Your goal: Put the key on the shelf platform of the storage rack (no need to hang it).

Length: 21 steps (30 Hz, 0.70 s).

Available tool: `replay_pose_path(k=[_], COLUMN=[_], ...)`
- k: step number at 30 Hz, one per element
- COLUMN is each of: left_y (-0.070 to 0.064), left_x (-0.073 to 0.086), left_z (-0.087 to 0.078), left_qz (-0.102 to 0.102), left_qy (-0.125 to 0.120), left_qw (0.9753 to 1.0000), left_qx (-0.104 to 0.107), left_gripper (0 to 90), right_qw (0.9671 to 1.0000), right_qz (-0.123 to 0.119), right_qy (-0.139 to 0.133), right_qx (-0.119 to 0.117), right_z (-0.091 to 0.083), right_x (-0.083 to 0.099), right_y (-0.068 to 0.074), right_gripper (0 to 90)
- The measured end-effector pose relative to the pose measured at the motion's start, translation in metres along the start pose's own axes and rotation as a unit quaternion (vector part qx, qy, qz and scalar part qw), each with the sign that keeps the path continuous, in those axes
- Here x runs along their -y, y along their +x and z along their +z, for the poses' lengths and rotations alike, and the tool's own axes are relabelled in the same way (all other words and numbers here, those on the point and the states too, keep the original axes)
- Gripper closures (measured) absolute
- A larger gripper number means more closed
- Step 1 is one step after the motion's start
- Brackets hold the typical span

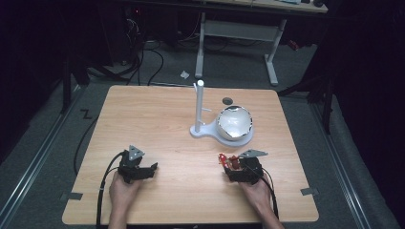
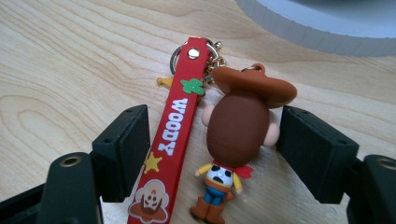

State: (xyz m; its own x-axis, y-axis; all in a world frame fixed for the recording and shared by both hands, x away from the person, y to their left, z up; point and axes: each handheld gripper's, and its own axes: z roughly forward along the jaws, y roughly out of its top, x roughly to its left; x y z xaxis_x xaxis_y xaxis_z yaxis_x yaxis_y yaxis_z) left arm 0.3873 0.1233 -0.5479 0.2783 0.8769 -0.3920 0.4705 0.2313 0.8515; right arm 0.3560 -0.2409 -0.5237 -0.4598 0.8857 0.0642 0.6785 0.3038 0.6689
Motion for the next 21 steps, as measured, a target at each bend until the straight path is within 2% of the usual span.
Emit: replay_pose_path(k=[5, 7, 8, 10, 18, 19, 20, 21], left_y=[0.000, 0.000, 0.000, 0.000, 0.000, 0.000, 0.000, 0.000], left_x=[0.000, 0.000, 0.000, 0.000, 0.000, 0.000, 0.000, 0.000], left_z=[0.000, 0.000, 0.000, 0.000, 0.000, 0.000, 0.000, 0.000], left_qz=[0.000, 0.000, 0.000, 0.000, 0.000, 0.000, 0.000, 0.000], left_qy=[0.000, 0.000, 0.000, 0.000, 0.000, 0.000, 0.000, 0.000], left_qw=[1.0000, 1.0000, 1.0000, 1.0000, 1.0000, 1.0000, 1.0000, 1.0000], left_qx=[0.000, 0.000, 0.000, 0.000, 0.000, 0.000, 0.000, 0.000], left_gripper=[20.5, 20.5, 20.5, 20.5, 20.5, 20.6, 20.5, 20.5], right_qw=[0.9998, 0.9991, 0.9991, 0.9989, 0.9990, 0.9990, 0.9987, 0.9979], right_qz=[-0.015, -0.032, -0.032, -0.037, -0.036, -0.035, -0.034, -0.031], right_qy=[-0.002, -0.003, -0.003, -0.013, -0.024, -0.028, -0.038, -0.057], right_qx=[0.015, 0.027, 0.027, 0.024, 0.009, 0.005, -0.001, -0.005], right_z=[0.002, 0.002, 0.002, 0.001, 0.000, -0.001, -0.003, -0.010], right_x=[0.000, 0.001, 0.001, 0.003, 0.005, 0.005, 0.005, 0.003], right_y=[0.003, 0.006, 0.006, 0.006, 0.002, 0.002, 0.001, -0.001], right_gripper=[28.7, 33.7, 33.7, 42.4, 47.4, 49.5, 55.6, 65.3])
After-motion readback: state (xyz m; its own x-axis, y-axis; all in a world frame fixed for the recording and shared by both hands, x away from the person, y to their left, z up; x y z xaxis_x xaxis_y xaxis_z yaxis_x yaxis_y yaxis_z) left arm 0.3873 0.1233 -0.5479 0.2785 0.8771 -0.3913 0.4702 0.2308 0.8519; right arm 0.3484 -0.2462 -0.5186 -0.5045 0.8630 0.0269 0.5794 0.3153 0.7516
